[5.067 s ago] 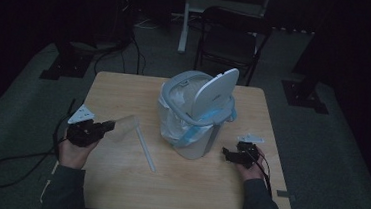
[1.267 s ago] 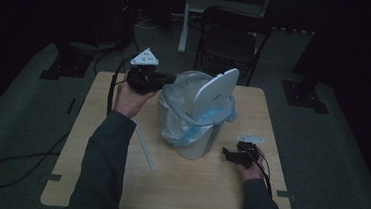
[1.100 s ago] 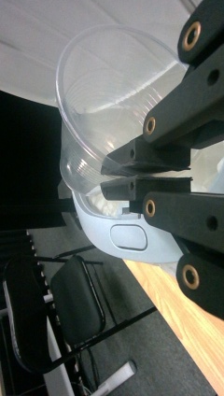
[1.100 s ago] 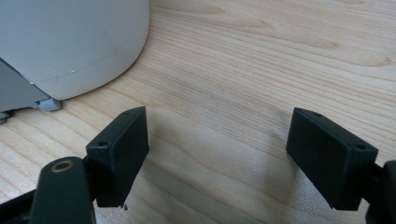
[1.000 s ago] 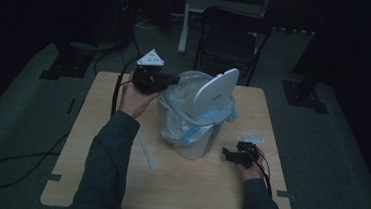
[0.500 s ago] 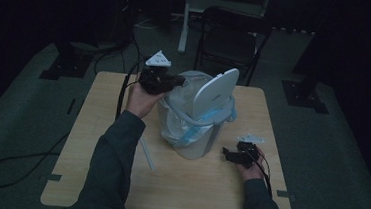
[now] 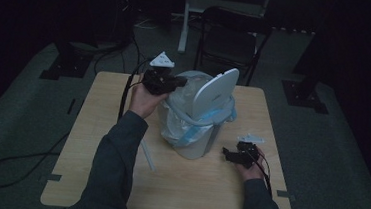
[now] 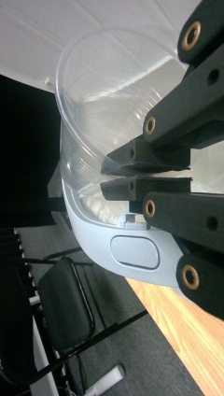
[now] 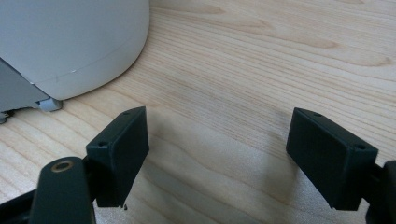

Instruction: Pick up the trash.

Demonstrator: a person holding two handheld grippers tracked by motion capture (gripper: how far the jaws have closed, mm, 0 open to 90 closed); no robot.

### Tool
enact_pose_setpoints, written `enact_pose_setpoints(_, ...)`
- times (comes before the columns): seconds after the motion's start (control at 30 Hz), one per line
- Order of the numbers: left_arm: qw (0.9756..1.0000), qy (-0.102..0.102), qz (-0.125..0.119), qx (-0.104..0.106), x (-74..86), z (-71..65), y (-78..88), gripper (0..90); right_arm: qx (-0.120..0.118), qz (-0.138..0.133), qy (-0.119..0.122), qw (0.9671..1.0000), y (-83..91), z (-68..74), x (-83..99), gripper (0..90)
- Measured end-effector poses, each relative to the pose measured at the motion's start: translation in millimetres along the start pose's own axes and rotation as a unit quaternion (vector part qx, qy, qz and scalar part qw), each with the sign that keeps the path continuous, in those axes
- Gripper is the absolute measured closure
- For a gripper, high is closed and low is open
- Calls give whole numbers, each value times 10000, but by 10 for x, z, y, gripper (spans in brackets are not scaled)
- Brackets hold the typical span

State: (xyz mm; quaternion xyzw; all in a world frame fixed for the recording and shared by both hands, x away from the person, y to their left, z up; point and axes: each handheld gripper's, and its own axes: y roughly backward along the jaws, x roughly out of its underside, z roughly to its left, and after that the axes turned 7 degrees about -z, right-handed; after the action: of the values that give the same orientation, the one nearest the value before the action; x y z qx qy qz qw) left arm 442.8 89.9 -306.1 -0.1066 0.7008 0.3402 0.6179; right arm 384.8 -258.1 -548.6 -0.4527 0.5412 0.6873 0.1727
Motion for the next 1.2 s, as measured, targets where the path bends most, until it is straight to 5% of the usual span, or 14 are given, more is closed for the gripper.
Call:
enact_pose_setpoints(0.87, 9999, 73, 37, 83, 23, 5, -54, 865, 1, 0, 1, 10000, 0, 0, 0, 198)
enact_pose_setpoints(1.2, 9997, 76, 52, 216, 43, 17, -24, 724, -1, 0, 1, 10000, 0, 0, 0, 198)
